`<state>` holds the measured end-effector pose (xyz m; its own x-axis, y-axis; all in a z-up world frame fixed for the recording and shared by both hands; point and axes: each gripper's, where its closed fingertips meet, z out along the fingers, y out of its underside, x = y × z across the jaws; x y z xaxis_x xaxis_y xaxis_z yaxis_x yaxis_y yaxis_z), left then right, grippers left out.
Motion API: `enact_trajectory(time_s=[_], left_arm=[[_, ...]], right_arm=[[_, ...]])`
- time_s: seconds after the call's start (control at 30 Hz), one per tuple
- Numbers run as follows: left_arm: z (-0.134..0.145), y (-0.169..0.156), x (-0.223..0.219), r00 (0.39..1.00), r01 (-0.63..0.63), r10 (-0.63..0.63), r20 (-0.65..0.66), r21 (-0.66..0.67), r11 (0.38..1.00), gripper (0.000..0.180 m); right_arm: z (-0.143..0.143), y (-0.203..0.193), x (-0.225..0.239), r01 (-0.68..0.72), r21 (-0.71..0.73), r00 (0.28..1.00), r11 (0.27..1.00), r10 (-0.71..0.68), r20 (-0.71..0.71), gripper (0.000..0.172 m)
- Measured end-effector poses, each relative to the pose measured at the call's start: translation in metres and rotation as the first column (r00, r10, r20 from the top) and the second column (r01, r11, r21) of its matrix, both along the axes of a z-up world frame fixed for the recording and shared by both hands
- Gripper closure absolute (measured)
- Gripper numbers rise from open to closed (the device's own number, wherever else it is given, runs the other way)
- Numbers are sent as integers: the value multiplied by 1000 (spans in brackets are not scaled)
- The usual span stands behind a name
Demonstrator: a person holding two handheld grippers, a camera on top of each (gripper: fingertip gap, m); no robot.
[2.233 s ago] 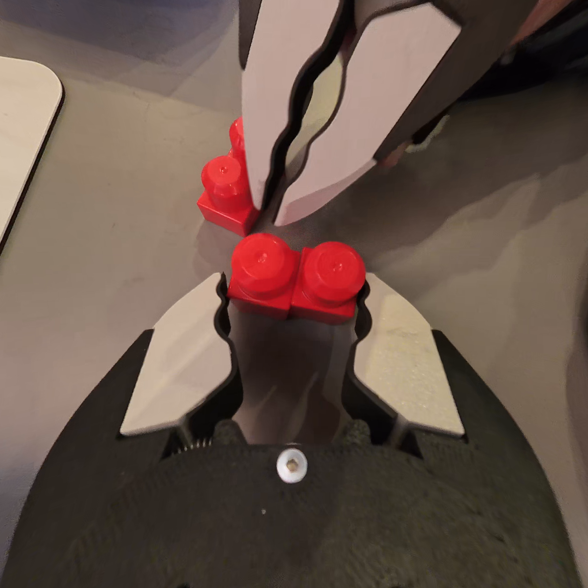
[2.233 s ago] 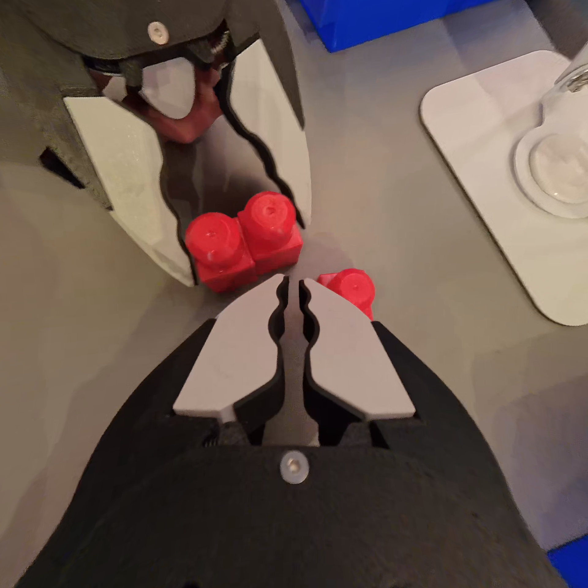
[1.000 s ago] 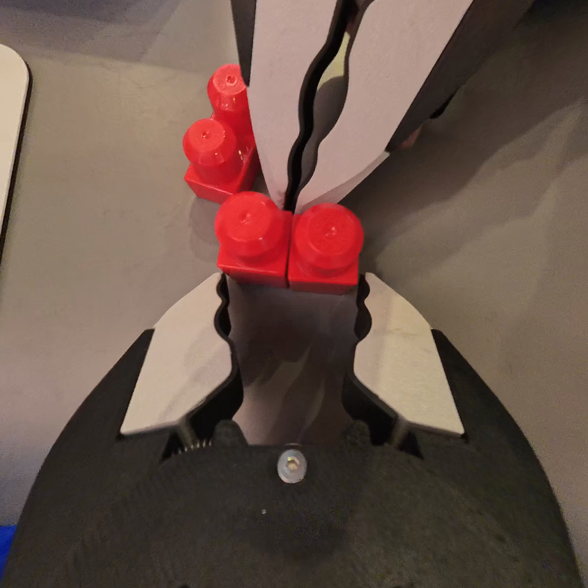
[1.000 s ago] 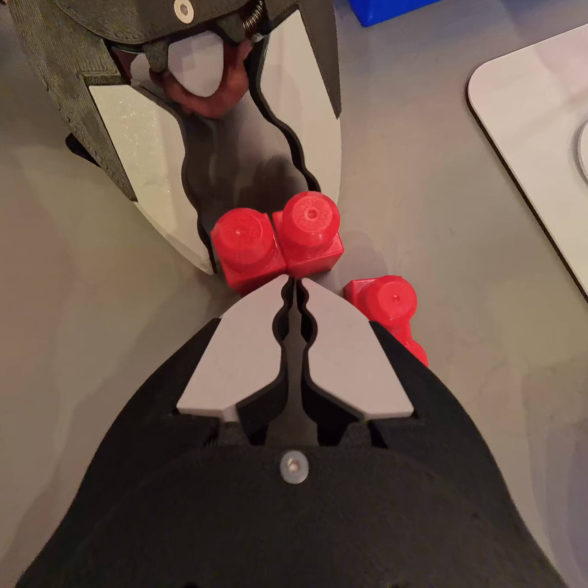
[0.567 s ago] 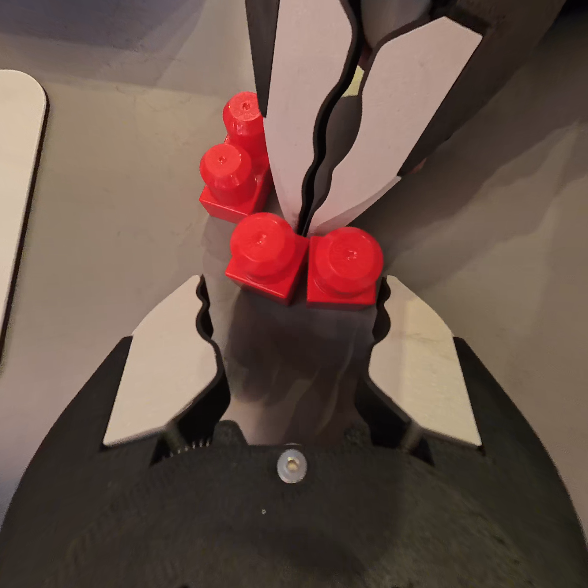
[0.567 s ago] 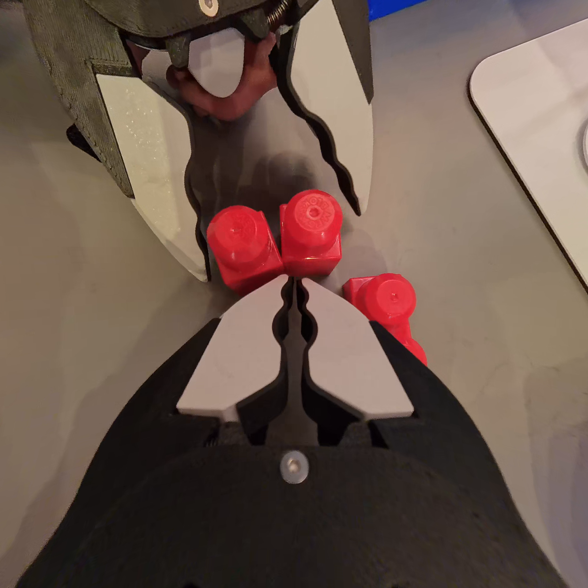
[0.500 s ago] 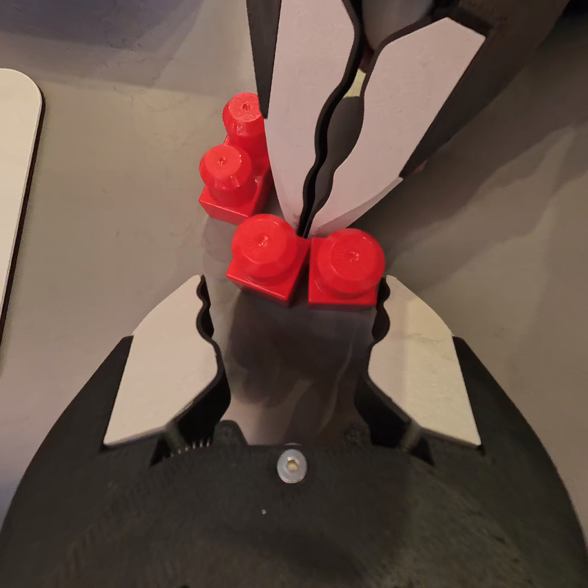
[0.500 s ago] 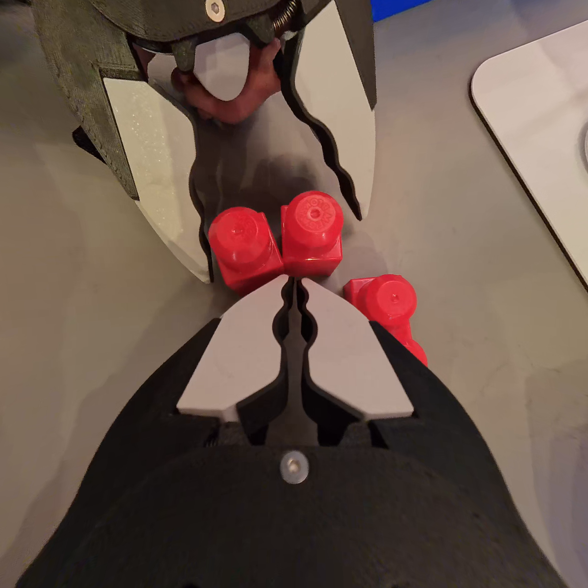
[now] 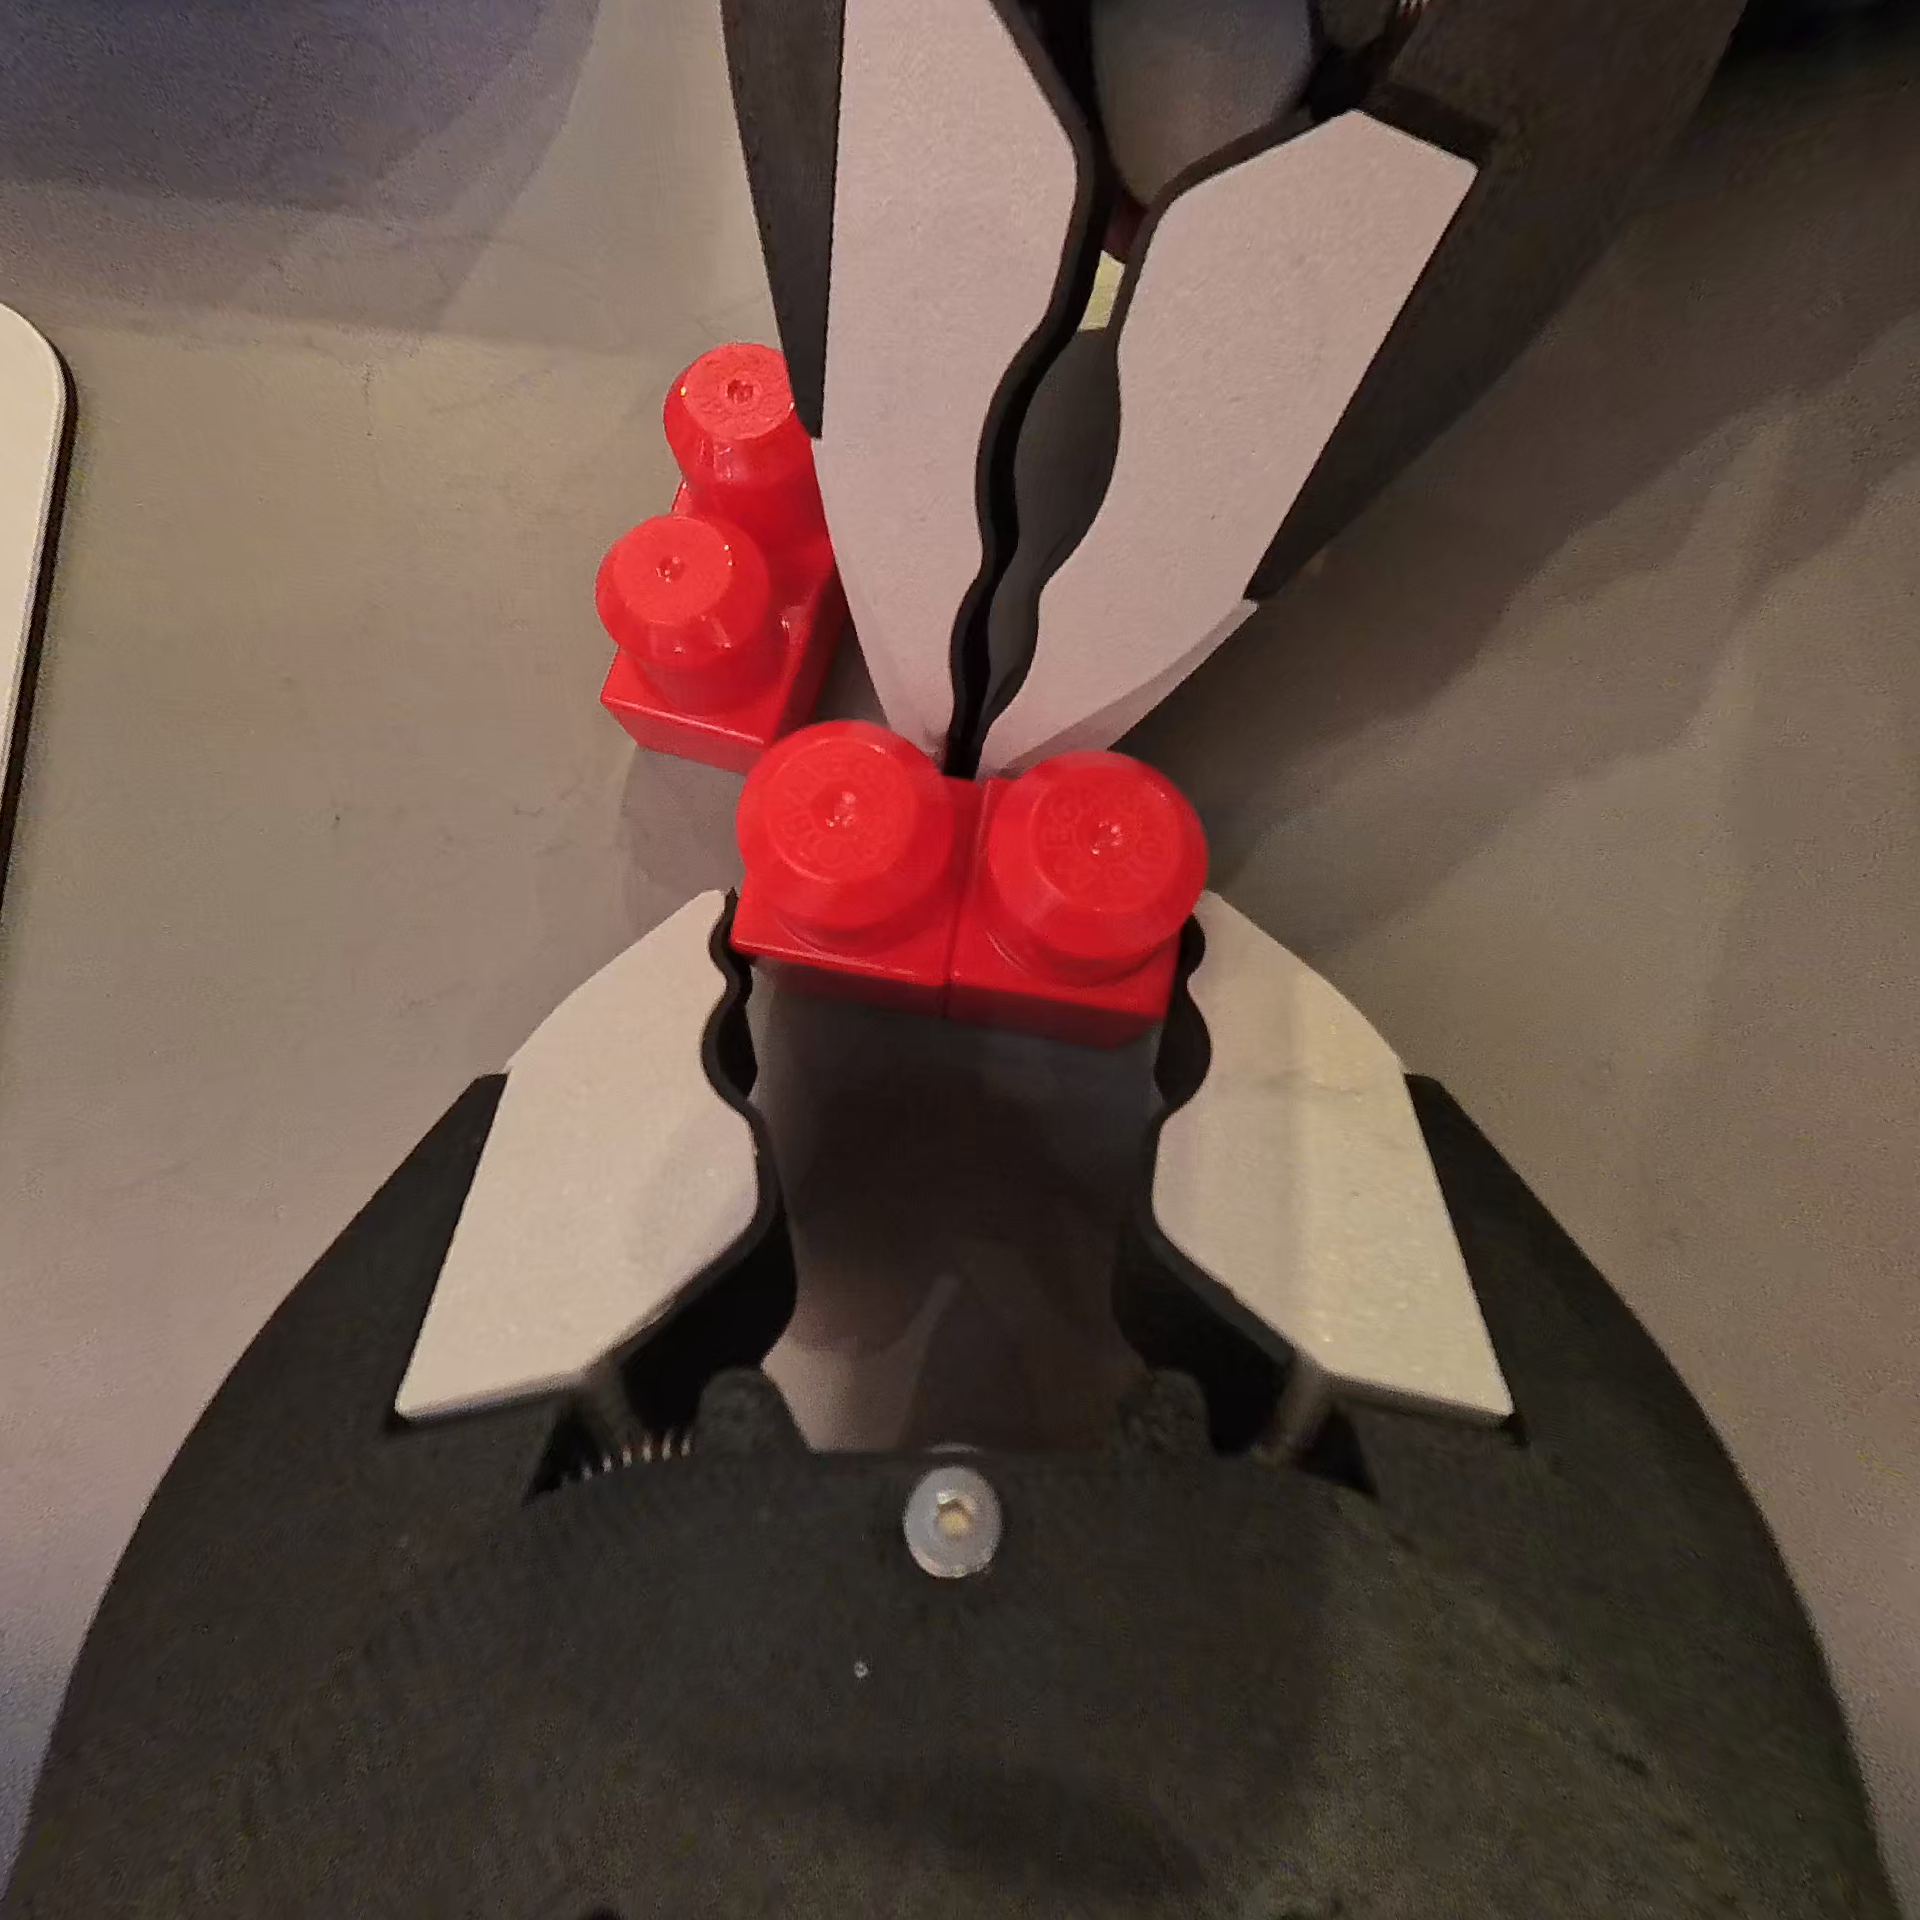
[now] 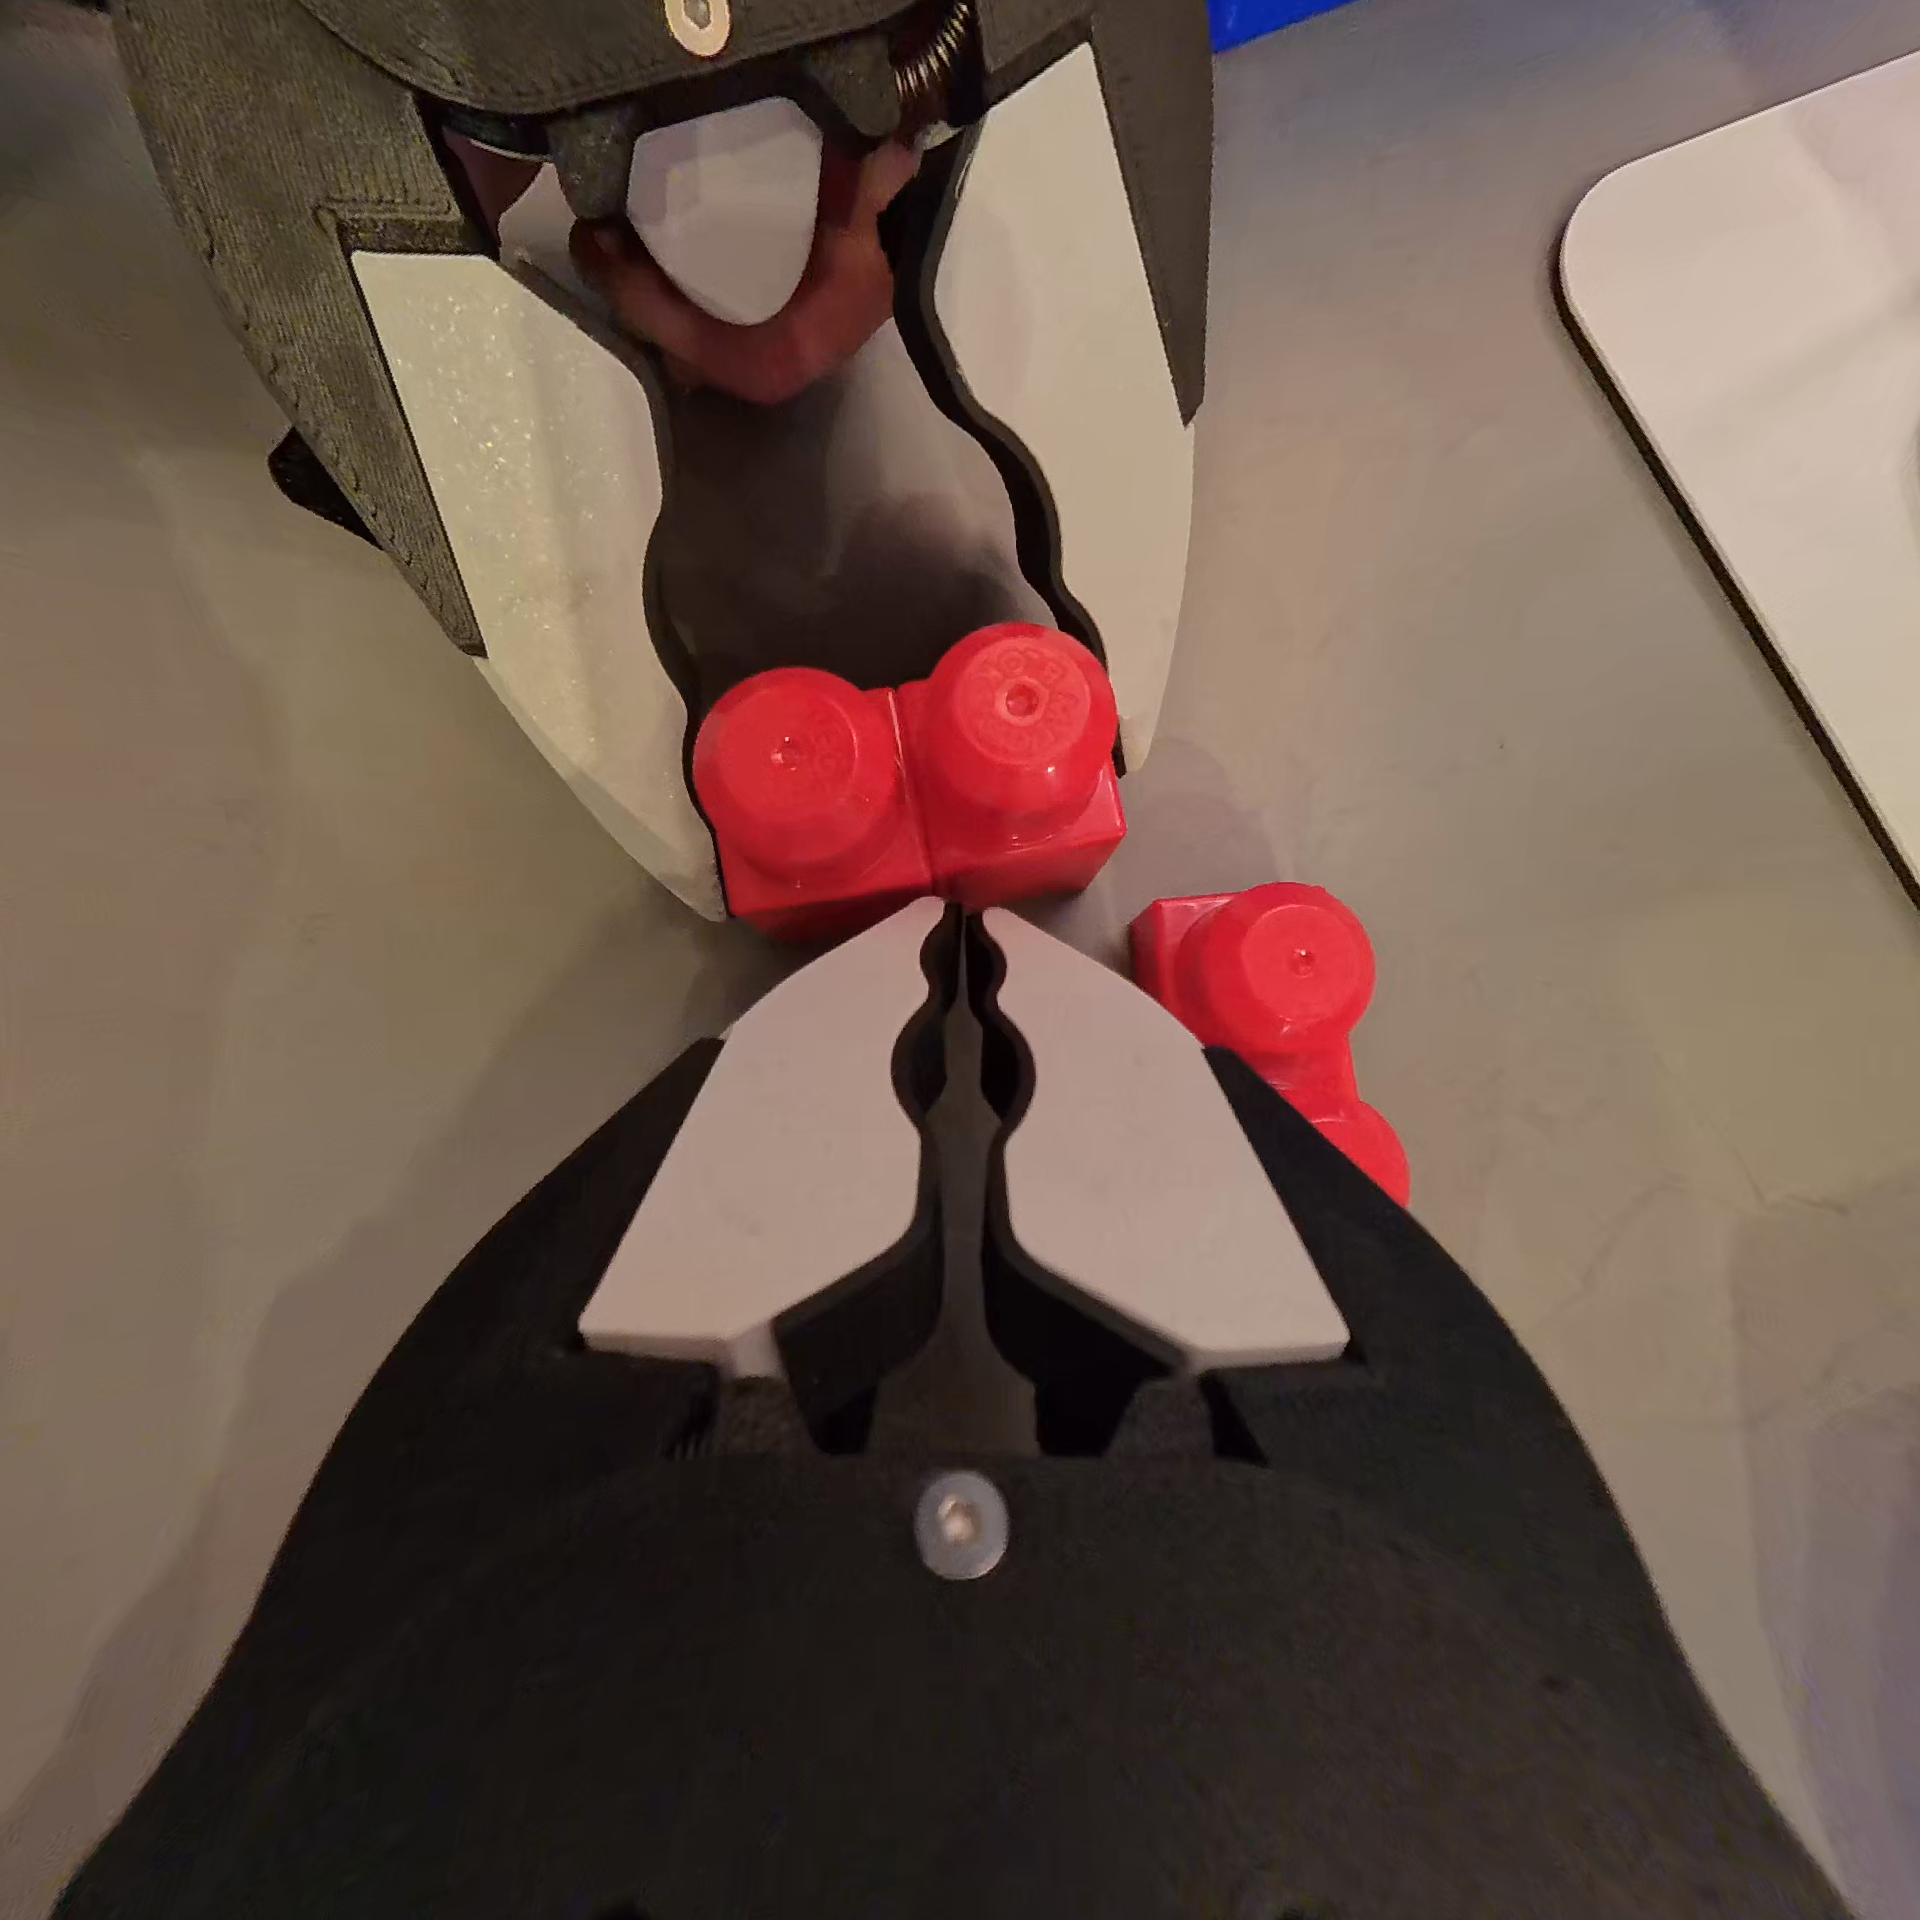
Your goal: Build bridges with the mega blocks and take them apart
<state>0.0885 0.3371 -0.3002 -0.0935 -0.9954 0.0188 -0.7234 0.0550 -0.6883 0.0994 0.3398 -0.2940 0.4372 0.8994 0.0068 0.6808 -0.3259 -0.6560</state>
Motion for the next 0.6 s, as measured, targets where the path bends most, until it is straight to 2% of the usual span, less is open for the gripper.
enact_trajectory(time_s=[0.2,0.3,0.4,0.47,0.53,0.6], left_arm=[[1,1,1,1000,-7,7,10,26,1000,106],[4,-1,0,999,-16,16,31,4,1000,106],[5,-1,-2,999,-21,21,27,7,1000,106],[8,-2,-3,999,-26,27,32,-18,999,106],[13,0,-4,997,-44,46,55,-39,998,106],[18,2,-7,996,-62,65,68,-50,997,106]], right_arm=[[6,-2,2,-3,-5,1000,1000,3,-19,163],[25,-1,10,-6,34,999,999,8,-41,161],[43,8,25,-10,61,998,998,14,-58,147],[47,16,36,-38,104,999,994,40,-20,143],[39,18,45,-72,88,996,994,67,55,131],[32,22,47,-90,116,991,989,77,112,131]])
